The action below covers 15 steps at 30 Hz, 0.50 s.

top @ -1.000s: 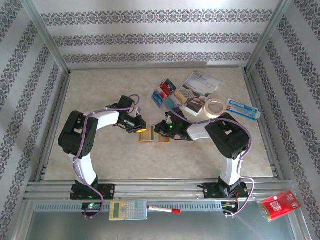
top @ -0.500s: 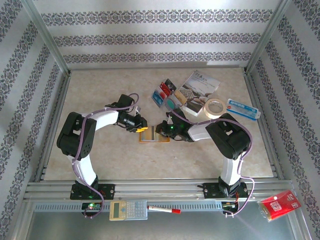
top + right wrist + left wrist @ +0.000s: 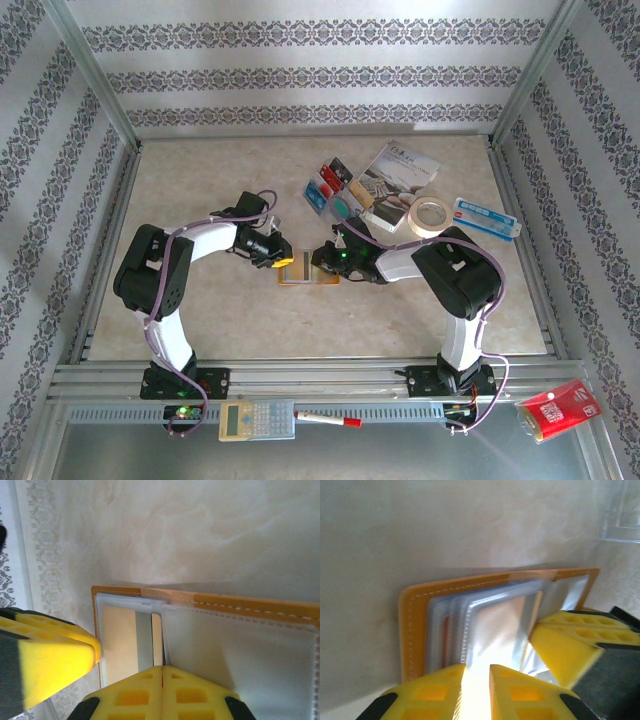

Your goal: Take the credit cards out of the card holder

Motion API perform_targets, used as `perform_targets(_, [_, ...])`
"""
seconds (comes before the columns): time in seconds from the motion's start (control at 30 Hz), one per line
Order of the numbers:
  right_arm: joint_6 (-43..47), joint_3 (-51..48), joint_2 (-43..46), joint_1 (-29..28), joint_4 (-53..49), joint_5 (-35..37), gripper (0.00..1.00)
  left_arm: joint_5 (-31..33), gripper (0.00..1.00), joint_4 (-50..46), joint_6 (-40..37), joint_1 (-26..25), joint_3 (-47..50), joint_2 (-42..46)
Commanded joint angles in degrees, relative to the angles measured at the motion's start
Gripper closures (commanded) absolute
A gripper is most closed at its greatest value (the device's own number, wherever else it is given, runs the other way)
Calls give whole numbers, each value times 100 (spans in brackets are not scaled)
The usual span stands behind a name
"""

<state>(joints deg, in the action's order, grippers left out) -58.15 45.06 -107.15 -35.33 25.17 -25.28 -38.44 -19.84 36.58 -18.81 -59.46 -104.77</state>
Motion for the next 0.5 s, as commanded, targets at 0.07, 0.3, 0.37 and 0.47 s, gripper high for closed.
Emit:
perform_targets(0.07, [156,-205,228,95,-146,346,97,504,80,-494,-160,-88,-15,-150])
perform_targets(0.3, [166,-79,113,67,-199,187,94,438,79,-420,-157,-81,-21,-185])
perform_targets(0.37, [147,-25,66,49,-197,100,88,433,79,-425,-162,-80,-22,-190])
perform_targets(0.47, [111,14,4,19,-221,84,79,435,79,-438,-182,-86,-22,-197])
